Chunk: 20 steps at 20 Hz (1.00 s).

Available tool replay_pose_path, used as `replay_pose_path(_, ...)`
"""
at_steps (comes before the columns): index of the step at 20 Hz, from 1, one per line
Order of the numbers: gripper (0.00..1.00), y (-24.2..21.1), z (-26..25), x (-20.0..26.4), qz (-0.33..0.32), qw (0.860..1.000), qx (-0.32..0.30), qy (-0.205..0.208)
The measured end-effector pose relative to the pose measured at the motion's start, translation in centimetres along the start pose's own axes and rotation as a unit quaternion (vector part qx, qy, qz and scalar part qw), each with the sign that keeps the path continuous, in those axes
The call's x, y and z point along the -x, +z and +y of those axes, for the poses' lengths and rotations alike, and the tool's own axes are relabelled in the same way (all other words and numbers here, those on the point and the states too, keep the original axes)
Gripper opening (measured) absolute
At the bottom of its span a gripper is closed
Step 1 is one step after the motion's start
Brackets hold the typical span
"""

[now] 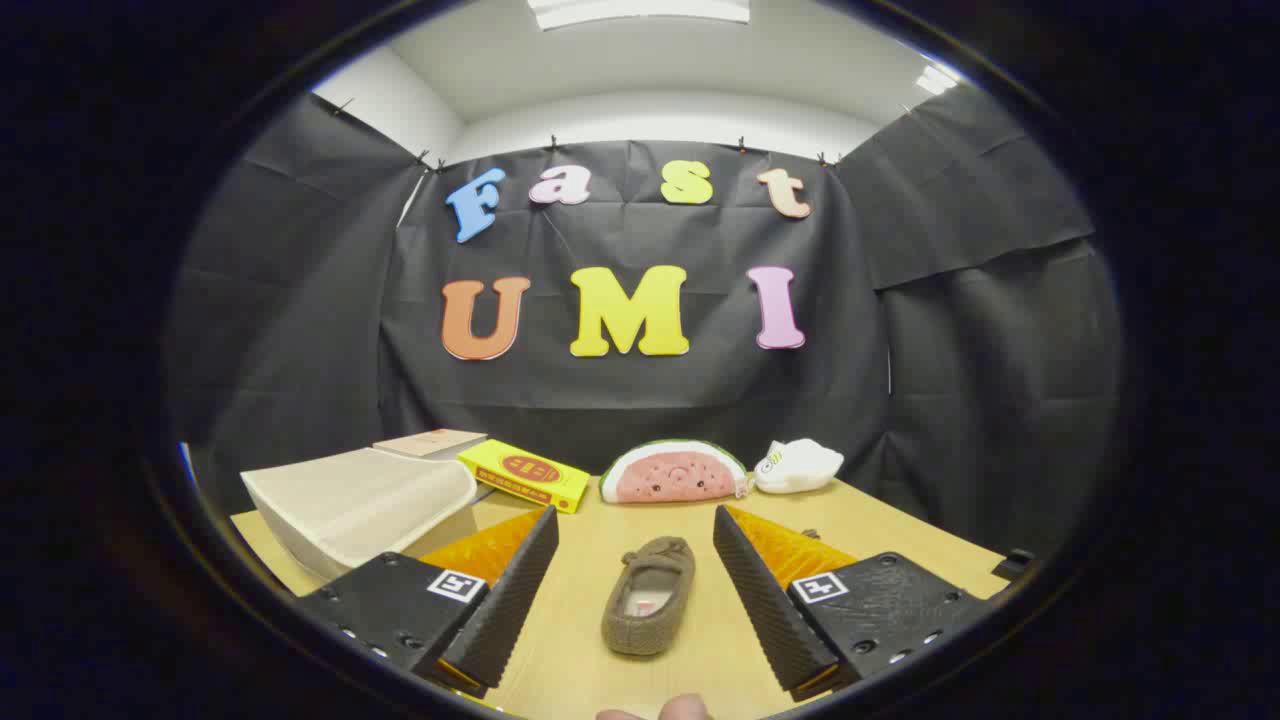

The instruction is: Open the storage box then place both shoes into the box .Put the left shoe in first, then the right shoe, with the right side of both shoes facing outward in a uniform manner.

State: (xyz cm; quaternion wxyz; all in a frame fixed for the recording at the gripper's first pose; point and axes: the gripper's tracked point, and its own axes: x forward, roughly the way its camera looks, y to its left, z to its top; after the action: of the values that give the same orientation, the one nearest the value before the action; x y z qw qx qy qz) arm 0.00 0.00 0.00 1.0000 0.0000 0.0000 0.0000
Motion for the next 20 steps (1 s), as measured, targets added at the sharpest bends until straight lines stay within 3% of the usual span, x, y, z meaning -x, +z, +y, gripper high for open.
replay_pose_path(6,0.95,-0.4,-0.7,0.1,-0.002,1.000,-0.009,-0.011)
replay_pose_path(20,0.95,0.1,0.3,0.5,-0.016,1.000,-0.005,0.007)
